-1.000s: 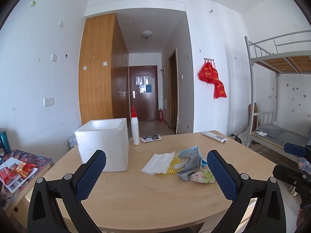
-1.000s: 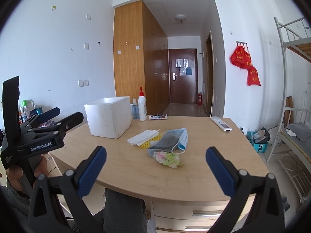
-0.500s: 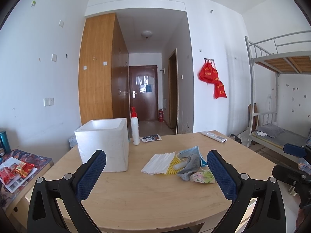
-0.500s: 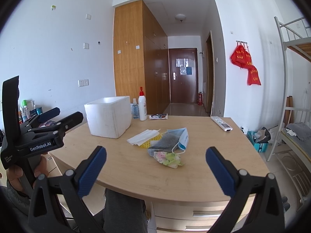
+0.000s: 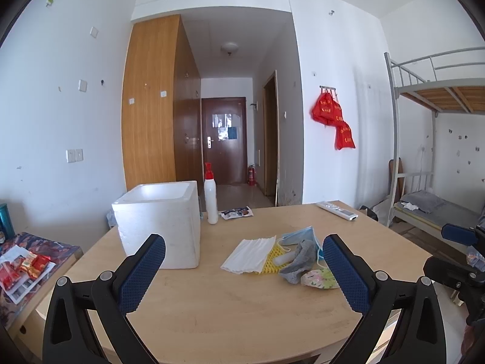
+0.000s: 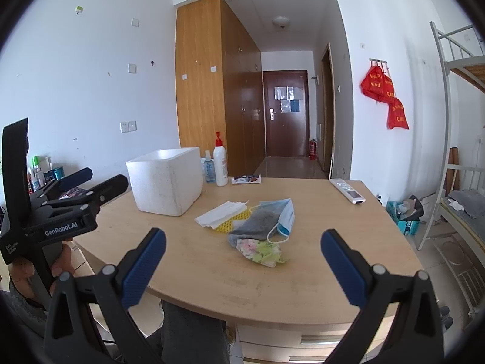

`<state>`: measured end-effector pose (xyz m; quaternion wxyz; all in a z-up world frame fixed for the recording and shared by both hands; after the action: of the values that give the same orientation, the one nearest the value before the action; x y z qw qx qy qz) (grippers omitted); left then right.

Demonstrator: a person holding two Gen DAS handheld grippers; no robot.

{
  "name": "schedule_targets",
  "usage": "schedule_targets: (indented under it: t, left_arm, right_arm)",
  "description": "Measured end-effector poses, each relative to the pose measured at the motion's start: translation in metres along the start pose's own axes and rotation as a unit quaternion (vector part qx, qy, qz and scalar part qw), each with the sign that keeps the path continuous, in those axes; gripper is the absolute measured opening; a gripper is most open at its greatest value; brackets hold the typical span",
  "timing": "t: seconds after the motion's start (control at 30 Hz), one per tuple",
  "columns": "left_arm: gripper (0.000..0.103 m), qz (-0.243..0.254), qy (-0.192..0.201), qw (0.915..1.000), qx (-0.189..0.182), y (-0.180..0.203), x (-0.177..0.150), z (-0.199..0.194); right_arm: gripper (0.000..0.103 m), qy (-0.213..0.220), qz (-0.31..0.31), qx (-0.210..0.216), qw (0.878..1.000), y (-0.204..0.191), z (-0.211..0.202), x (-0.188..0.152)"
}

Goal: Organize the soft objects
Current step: 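Reach the left tool to the white paper towel while the right tool reaches the snack bag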

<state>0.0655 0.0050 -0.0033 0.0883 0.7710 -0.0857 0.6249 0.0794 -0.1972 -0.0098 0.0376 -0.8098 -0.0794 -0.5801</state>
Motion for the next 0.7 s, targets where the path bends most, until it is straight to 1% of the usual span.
schedule_targets:
  t: [0.17,0.3,0.53,0.7]
  left_arm:
    - [0.103,0.001,0.000,1.0000,-0.001,-0.001,0.001,0.004]
    - [0.103,-0.002,-0.006,1.0000,-0.003,-0.002,0.001,0.008]
    - [0.103,-0.007,-0.032,0.9994,-0.009,-0.014,-0.001,0.038]
    - [0.103,-0.008,-0.049,0.9987,-0.013,-0.023,-0.003,0.062]
  right_arm:
    - [0.103,-0.002,0.002,0.001,1.000,0.000,0.005,0.004]
    - [0.103,-0.012,0.007,0.002,1.000,0.001,0.015,0.005]
    - [0.103,-0.041,0.016,0.005,0.999,0.002,0.045,0.008]
    - [0.103,-0.051,0.012,0.010,0.999,0.000,0.066,0.011]
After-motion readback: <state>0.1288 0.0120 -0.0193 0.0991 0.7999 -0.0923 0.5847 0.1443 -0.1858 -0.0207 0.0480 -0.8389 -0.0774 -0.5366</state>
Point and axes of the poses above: each gripper's, at about its wrist camera, not at the fingertips, and z roughly the way its jaws point, y to its right, x to its top, the point moved 5 cm from there along z, roughly the way its jaws point, and after that the axes turned 15 degrees about -x, right-handed, at the moved point
